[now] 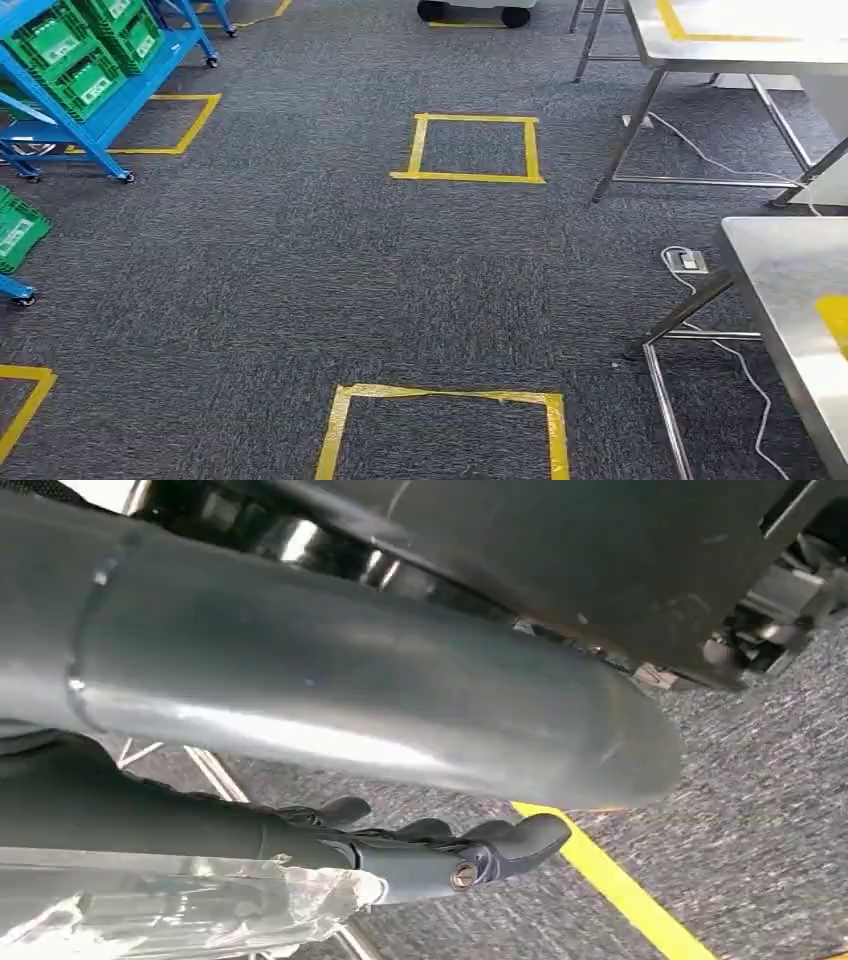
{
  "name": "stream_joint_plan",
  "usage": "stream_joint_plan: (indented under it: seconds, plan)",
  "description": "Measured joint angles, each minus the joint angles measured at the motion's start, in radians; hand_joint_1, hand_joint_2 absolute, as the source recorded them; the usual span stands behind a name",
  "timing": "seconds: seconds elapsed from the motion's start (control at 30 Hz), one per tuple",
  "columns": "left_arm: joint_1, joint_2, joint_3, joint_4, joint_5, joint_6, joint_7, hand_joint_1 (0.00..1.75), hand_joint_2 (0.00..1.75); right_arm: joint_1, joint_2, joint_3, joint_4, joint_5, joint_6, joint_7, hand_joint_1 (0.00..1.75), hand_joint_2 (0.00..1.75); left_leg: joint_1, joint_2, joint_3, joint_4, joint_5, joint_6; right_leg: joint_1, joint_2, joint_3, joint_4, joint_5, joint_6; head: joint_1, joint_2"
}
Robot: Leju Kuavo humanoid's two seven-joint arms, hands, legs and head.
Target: Take the parts from the cabinet and place them on the table.
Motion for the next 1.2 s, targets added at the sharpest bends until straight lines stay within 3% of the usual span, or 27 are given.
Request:
stream_joint_plan:
  seconds: [0.03,0.1,0.13,0.17,0.2,0.23,0.27,0.3,0.33,0.4,0.47,0.5,0.53,0.6,0.63,0.67,0.7,0.77,0.8,0.83,0.87,0.97,1.0,1.03,1.13,1.17,1.2]
  plan:
    - [-0.004,0.000,0.000,0.000,-0.002,0.000,0.000,0.00,0.00,0.000,0.000,0.000,0.000,0.000,-0.002,0.000,0.00,0.00,-0.001,0.010,-0.031,0.069,-0.042,-0.002,0.002,-0.009,-0.001,0.000,-0.001,-0.006,-0.003,0.000]
    - [-0.008,-0.002,0.000,0.000,-0.006,0.000,0.000,0.00,0.00,0.001,0.000,0.000,0.000,-0.001,-0.003,0.000,0.00,0.00,-0.001,0.012,-0.107,0.235,-0.115,-0.003,0.006,-0.027,-0.003,0.000,-0.001,-0.011,-0.003,0.000]
    - [-0.007,-0.003,0.000,0.000,-0.006,0.000,0.000,0.00,0.00,0.002,0.000,0.000,0.000,-0.002,-0.003,0.000,0.00,0.00,-0.001,0.012,-0.131,0.288,-0.128,-0.002,0.008,-0.034,-0.003,0.000,-0.001,-0.011,-0.003,0.000]
    - [-0.004,-0.005,0.000,0.000,-0.006,0.000,0.000,0.00,0.00,0.002,0.000,0.000,0.000,-0.002,-0.004,-0.001,0.00,0.00,-0.002,0.012,-0.131,0.290,-0.114,0.001,0.010,-0.040,-0.003,0.000,-0.002,-0.012,-0.003,0.000]
    - [-0.003,-0.006,0.000,0.000,-0.006,0.000,0.000,0.00,0.00,0.001,0.000,0.000,0.000,-0.002,-0.004,-0.002,0.00,0.00,-0.004,0.012,-0.109,0.247,-0.078,0.005,0.011,-0.045,-0.001,0.000,-0.003,-0.013,-0.004,0.000]
    - [-0.003,-0.006,0.000,0.000,-0.006,0.000,0.000,0.00,0.00,0.000,0.000,0.000,0.000,-0.002,-0.004,-0.002,0.00,0.00,-0.008,0.015,-0.069,0.168,-0.030,0.012,0.012,-0.051,0.002,0.000,-0.003,-0.014,-0.003,0.000]
    - [-0.004,-0.006,0.000,0.000,-0.006,0.000,0.000,0.00,0.00,-0.001,0.000,0.000,0.000,-0.002,-0.004,-0.002,0.00,0.00,-0.014,0.027,-0.025,0.080,0.015,0.021,0.012,-0.056,0.005,-0.001,-0.004,-0.014,-0.004,0.000]
    - [-0.004,-0.004,0.000,0.000,-0.007,0.000,0.000,0.00,0.00,-0.001,0.000,0.000,0.000,-0.002,-0.004,-0.003,0.00,0.00,-0.022,0.058,0.008,0.012,0.041,0.033,0.012,-0.060,0.006,-0.003,-0.005,-0.013,-0.004,0.000]
    - [-0.007,-0.004,0.000,0.000,-0.008,0.000,0.000,0.00,0.00,-0.001,0.000,0.000,0.000,-0.002,-0.005,-0.005,0.00,0.00,-0.029,0.064,0.017,-0.010,0.037,0.035,0.020,-0.065,0.003,0.002,-0.007,-0.010,-0.005,0.000]
    - [-0.009,-0.004,0.000,0.000,-0.009,0.000,0.002,0.00,0.00,0.000,0.000,0.000,0.000,-0.003,-0.005,-0.005,0.00,0.00,-0.029,0.057,0.018,-0.027,0.025,0.040,0.021,-0.080,-0.003,0.000,-0.005,-0.005,-0.003,0.000]
    - [-0.005,-0.006,0.000,0.000,-0.011,0.000,0.007,0.00,0.00,-0.001,0.000,0.000,0.000,-0.003,-0.005,-0.004,0.00,0.00,-0.018,0.045,0.022,-0.045,0.028,0.045,0.024,-0.089,-0.006,-0.003,-0.009,0.005,-0.003,0.000]
    - [-0.003,-0.006,0.000,0.000,-0.013,0.000,0.009,0.00,0.00,-0.001,0.000,0.000,0.000,-0.003,-0.005,-0.004,0.00,0.00,-0.016,0.041,0.024,-0.047,0.029,0.046,0.021,-0.064,-0.017,0.015,-0.027,0.012,-0.002,0.000]
    - [-0.005,-0.006,0.000,0.000,-0.013,0.000,0.012,0.00,0.00,-0.001,0.000,0.000,0.000,-0.003,-0.006,-0.005,0.00,0.00,-0.013,0.036,0.024,-0.047,0.030,0.049,0.019,-0.041,-0.039,0.073,-0.060,0.017,0.002,0.000]
    - [-0.008,-0.006,0.000,0.000,-0.014,0.000,0.014,0.00,0.00,0.001,0.000,0.000,0.000,-0.003,-0.006,-0.005,0.00,0.00,-0.012,0.024,0.023,-0.047,0.030,0.053,0.015,-0.027,-0.121,0.251,-0.134,0.025,0.005,0.000]
    - [-0.007,-0.007,0.000,0.000,-0.014,0.000,0.014,0.00,0.00,0.002,0.000,0.000,0.000,-0.003,-0.006,-0.004,0.00,0.00,-0.011,0.018,0.023,-0.047,0.030,0.053,0.015,-0.027,-0.151,0.310,-0.151,0.028,0.005,0.000]
    - [-0.007,-0.007,0.000,0.000,-0.014,0.000,0.014,0.00,0.00,0.002,0.000,0.000,0.000,-0.003,-0.006,-0.004,0.00,0.00,-0.010,0.011,0.024,-0.046,0.030,0.053,0.013,-0.027,-0.160,0.323,-0.142,0.030,0.005,0.000]
    - [-0.007,-0.007,0.000,0.000,-0.014,0.000,0.015,0.00,0.00,0.002,0.000,0.000,0.000,-0.002,-0.006,-0.004,0.00,0.00,-0.008,0.005,0.026,-0.046,0.030,0.052,0.011,-0.026,-0.145,0.289,-0.113,0.031,0.005,0.000]
    - [-0.008,-0.008,0.000,0.000,-0.013,0.000,0.016,0.00,0.00,0.001,0.000,0.000,0.000,-0.002,-0.005,-0.004,0.00,0.00,-0.002,-0.013,0.033,-0.044,0.026,0.045,0.003,-0.019,-0.059,0.116,-0.015,0.037,0.005,0.000]
    - [-0.008,-0.006,0.000,0.000,-0.013,0.000,0.016,0.00,0.00,0.001,0.000,0.000,0.000,-0.002,-0.006,-0.004,0.00,0.00,-0.002,-0.020,0.036,-0.044,0.023,0.036,-0.006,0.005,-0.020,0.034,0.011,0.044,0.006,0.000]
    - [-0.009,-0.003,0.000,0.000,-0.014,0.001,0.016,0.00,0.00,0.000,0.002,0.000,0.000,-0.003,-0.006,-0.004,0.00,0.00,-0.004,-0.027,0.030,-0.036,0.022,0.029,-0.008,0.029,-0.003,0.013,-0.002,0.046,0.007,0.000]
    - [-0.010,-0.003,0.000,0.000,-0.014,0.002,0.015,0.00,0.00,-0.002,0.002,0.000,0.000,-0.004,-0.007,-0.002,0.00,0.00,-0.004,-0.034,0.021,-0.030,0.027,0.024,-0.007,0.025,0.002,0.008,-0.010,0.032,0.005,0.000]
    - [-0.002,-0.002,0.000,0.000,-0.016,0.004,0.015,0.00,0.00,0.002,0.003,0.000,0.000,-0.007,-0.009,0.002,0.00,0.00,-0.001,-0.041,0.013,-0.031,0.030,0.011,-0.005,0.011,-0.004,0.015,-0.007,0.017,0.004,0.000]
    - [-0.003,-0.004,0.000,0.001,-0.016,0.004,0.015,0.00,0.00,0.000,0.003,0.000,0.000,-0.007,-0.009,0.002,0.00,0.00,-0.003,-0.013,0.010,-0.019,0.016,0.006,-0.005,0.005,-0.002,0.011,-0.006,0.008,0.003,0.000]
    - [-0.006,-0.003,0.000,0.001,-0.016,0.004,0.015,0.00,0.00,-0.001,0.003,0.000,0.000,-0.007,-0.009,0.001,0.00,0.00,-0.005,0.005,-0.012,0.030,-0.018,0.002,-0.004,-0.001,-0.002,0.011,-0.006,0.001,-0.003,0.000]
    - [-0.012,-0.006,0.000,0.001,-0.017,0.004,0.015,0.00,0.00,0.002,0.002,0.000,0.000,-0.008,-0.009,0.002,0.00,0.00,-0.005,0.013,-0.120,0.266,-0.124,-0.001,0.002,-0.028,-0.005,0.011,-0.007,-0.006,-0.004,0.000]
    - [-0.010,-0.006,0.000,0.002,-0.018,0.004,0.015,0.00,0.00,0.002,0.002,0.000,0.000,-0.008,-0.009,0.003,0.00,0.00,-0.005,0.013,-0.136,0.302,-0.126,0.000,0.003,-0.035,-0.005,0.011,-0.007,-0.007,-0.004,0.000]
    - [-0.007,-0.007,0.000,0.002,-0.018,0.004,0.015,0.00,0.00,0.002,0.002,0.000,0.000,-0.009,-0.009,0.003,0.00,0.00,-0.006,0.013,-0.124,0.282,-0.100,0.004,0.005,-0.041,-0.004,0.011,-0.007,-0.007,-0.004,0.000]
